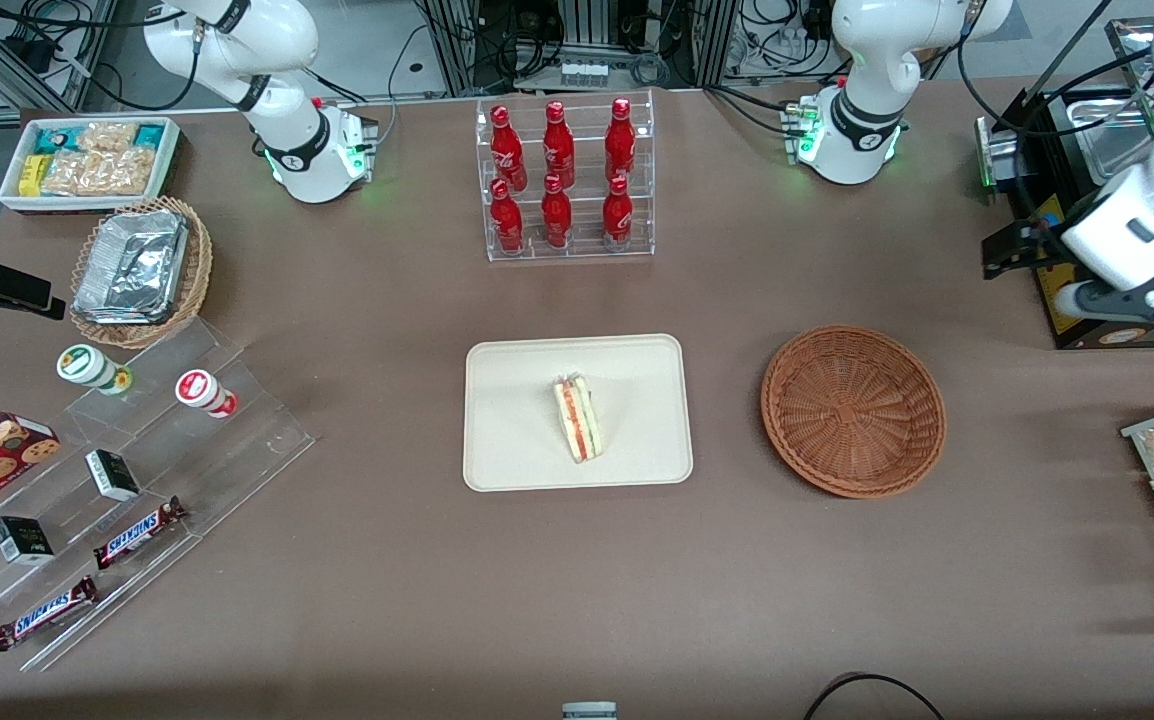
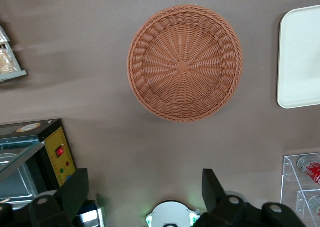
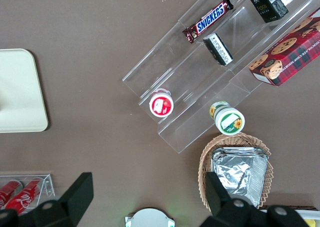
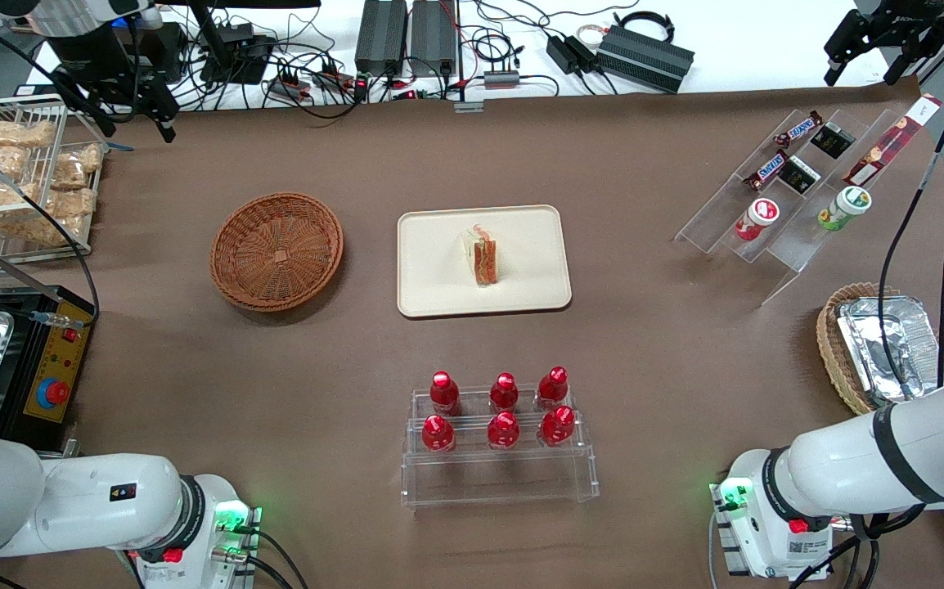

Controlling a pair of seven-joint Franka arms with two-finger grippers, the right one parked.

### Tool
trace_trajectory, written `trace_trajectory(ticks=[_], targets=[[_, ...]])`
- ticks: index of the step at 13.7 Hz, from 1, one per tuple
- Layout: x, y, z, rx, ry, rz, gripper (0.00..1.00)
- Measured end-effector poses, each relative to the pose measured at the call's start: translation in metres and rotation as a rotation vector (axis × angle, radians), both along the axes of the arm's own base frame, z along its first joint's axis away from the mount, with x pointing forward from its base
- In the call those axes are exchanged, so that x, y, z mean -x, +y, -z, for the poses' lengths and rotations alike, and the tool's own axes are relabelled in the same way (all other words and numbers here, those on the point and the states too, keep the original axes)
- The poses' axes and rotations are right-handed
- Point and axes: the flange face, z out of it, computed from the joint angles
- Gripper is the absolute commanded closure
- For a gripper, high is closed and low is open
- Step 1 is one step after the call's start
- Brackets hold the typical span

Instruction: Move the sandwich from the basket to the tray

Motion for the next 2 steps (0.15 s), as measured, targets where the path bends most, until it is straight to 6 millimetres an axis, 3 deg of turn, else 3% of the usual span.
trace_trajectory(ticks=[2], targets=[[0.0019,0.0048,-0.005,0.003,-0.01,0.003,0.0]])
